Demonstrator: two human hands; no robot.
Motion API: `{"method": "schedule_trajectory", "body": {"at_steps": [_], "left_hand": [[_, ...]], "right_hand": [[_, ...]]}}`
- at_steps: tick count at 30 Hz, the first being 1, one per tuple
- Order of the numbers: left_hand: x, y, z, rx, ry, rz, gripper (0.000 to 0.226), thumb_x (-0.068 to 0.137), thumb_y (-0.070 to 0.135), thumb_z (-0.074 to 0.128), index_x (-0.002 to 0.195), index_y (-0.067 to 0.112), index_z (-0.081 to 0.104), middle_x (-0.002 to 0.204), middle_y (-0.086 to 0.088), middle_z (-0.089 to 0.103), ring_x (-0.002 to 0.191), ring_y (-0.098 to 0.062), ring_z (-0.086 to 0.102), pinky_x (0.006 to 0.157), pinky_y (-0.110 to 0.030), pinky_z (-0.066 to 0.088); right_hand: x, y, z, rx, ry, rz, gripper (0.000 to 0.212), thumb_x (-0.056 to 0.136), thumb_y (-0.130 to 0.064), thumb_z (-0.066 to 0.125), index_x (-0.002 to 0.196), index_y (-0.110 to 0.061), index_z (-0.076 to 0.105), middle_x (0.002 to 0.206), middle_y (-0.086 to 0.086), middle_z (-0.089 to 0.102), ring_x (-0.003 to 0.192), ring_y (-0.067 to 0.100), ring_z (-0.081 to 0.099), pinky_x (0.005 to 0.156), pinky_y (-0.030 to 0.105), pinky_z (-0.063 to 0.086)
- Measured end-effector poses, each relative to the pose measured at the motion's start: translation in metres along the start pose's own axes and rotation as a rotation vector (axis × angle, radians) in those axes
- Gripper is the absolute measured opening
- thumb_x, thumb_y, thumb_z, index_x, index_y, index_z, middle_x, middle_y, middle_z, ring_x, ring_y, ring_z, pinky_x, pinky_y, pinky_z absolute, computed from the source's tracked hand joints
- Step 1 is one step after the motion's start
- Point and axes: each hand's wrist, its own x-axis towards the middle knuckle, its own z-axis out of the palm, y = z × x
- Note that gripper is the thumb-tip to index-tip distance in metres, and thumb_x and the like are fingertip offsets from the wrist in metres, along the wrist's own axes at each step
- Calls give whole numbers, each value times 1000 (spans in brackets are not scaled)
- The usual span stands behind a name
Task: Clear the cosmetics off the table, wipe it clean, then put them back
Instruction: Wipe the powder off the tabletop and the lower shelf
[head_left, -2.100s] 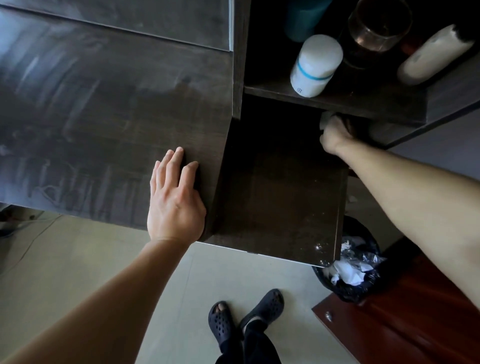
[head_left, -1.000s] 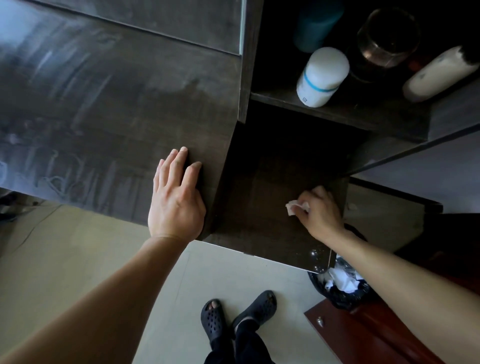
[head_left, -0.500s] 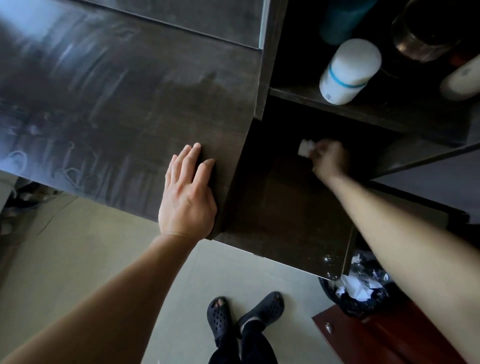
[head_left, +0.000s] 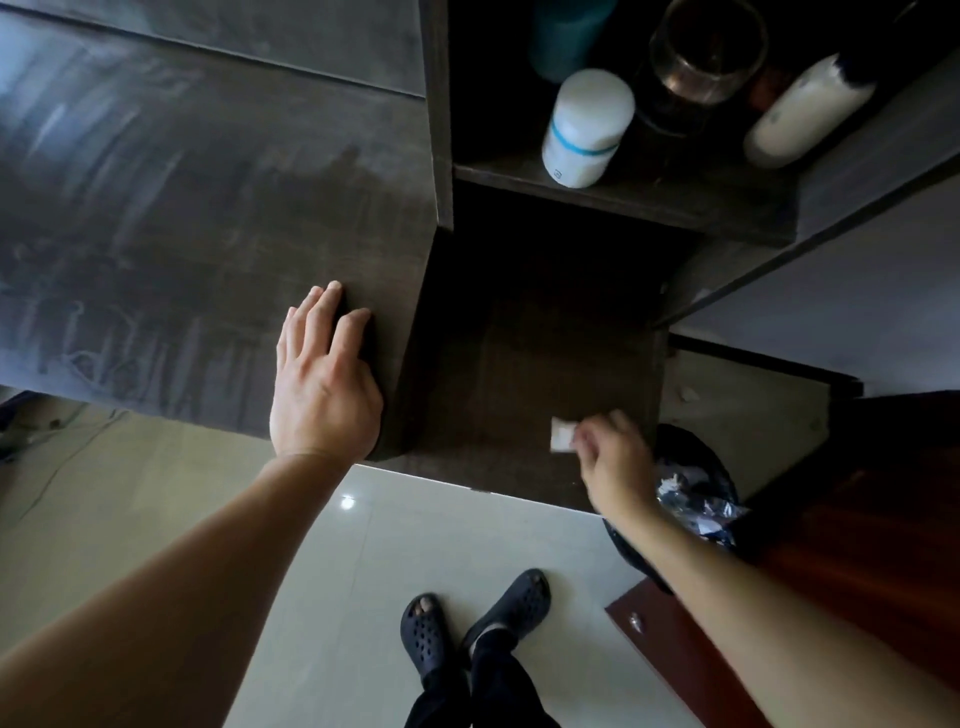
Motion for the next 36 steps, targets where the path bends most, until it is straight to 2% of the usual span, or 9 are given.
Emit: {"method": "schedule_trajectory", "body": {"at_steps": [5,7,9,13,16,21,28,32,36], "left_hand": [[0,0,0,-20,5,1,42,82,0,36,117,-2,58,140,-24,45,134,-40,35,114,-50,24],[0,-1,1,-21,11,1,42,82,0,36,117,-2,59,139,-24,46,134,-40,36,114,-51,24],[-1,0,1,-20,14,2,42,82,0,36,117,-2,59,139,-24,46,133,-40,36,114,-50,25],[-1,0,1,-20,17,-2,42,83,3,35,117,-1,59,139,-22,46,134,-38,36,114,-49,25],[-2,0,1,-18,11,-7,43,83,3,35,119,0,59,140,-21,46,134,-37,35,113,-51,27],[-2,-2,3,-36,6,9,44,82,3,34,117,0,59,139,-22,46,133,-39,35,109,-54,30],[-1,-1,3,-29,14,5,45,79,1,36,117,1,59,140,-20,46,133,-37,34,108,-54,31],[-2,-2,2,-33,-2,1,44,79,2,37,118,2,58,141,-19,44,135,-37,33,108,-54,30],[-2,-1,0,-41,-7,5,44,80,4,35,118,1,58,141,-21,44,134,-39,33,110,-54,28]], "right_hand": [[-74,-5,-3,33,-281,-216,14,80,-15,51,68,-15,57,77,0,51,69,21,52,62,32,39],[-28,-11,-11,21,-204,-212,15,81,-19,52,67,-19,59,76,4,51,69,25,52,62,38,43],[42,-17,-29,-5,32,-135,13,76,-26,54,66,-24,62,75,7,50,71,31,51,65,48,44],[136,-20,-54,-262,32,31,20,93,-13,50,111,-9,58,119,19,48,100,37,54,77,38,43],[123,-15,-38,-295,63,66,33,93,-6,46,126,-6,46,130,21,39,112,40,46,85,42,44],[35,22,-29,-209,42,30,11,90,-6,50,97,-2,57,103,23,52,94,41,53,75,41,44],[62,29,-41,-152,68,219,9,90,-12,53,95,-8,59,108,20,52,92,39,55,73,36,41],[-33,25,-23,-133,52,130,6,84,-1,55,79,-4,57,86,18,54,75,35,53,61,33,36],[-96,33,-13,-26,-102,178,17,84,-3,56,72,-15,53,81,7,54,74,28,55,60,28,33]]}}
